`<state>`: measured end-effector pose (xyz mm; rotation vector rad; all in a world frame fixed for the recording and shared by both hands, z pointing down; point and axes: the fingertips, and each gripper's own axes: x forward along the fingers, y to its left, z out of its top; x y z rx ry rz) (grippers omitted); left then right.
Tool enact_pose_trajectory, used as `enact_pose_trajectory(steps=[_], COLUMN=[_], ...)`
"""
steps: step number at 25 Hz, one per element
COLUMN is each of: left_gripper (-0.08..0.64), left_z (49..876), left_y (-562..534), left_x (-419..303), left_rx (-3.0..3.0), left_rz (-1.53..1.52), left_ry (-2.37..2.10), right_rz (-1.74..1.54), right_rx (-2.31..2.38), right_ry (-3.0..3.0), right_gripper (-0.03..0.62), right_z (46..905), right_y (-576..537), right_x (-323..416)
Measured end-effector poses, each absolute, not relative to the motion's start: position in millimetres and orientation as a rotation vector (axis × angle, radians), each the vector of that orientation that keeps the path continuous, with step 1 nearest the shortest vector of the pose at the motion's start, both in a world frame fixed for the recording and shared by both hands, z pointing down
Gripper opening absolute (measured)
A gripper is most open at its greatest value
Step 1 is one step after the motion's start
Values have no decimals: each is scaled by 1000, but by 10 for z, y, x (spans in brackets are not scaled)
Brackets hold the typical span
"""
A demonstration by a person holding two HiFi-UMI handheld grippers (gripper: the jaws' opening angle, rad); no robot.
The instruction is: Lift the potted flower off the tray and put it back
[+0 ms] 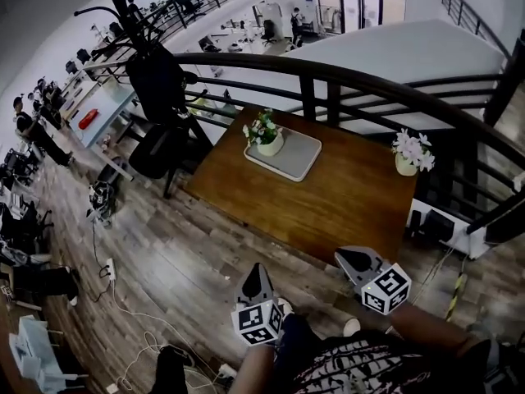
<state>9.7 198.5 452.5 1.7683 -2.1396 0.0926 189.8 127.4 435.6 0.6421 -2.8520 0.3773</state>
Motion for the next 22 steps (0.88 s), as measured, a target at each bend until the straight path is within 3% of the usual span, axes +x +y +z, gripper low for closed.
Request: enact_pose_trajectory(steps=[12,22], left_gripper=[8,8], left_z=[4604,4525], left_y=[1343,1005], left_x=[-1140,-1692], left_rx=[1869,1937], left_rz=[48,-22], left_ry=[-2033,-2002], right_rz=[275,266], right_rx=[773,817], right_ry=[-2764,-2733], right_gripper=[-3,-3], right_z=[4319,4280], right_y=[753,599], right_x=[554,125])
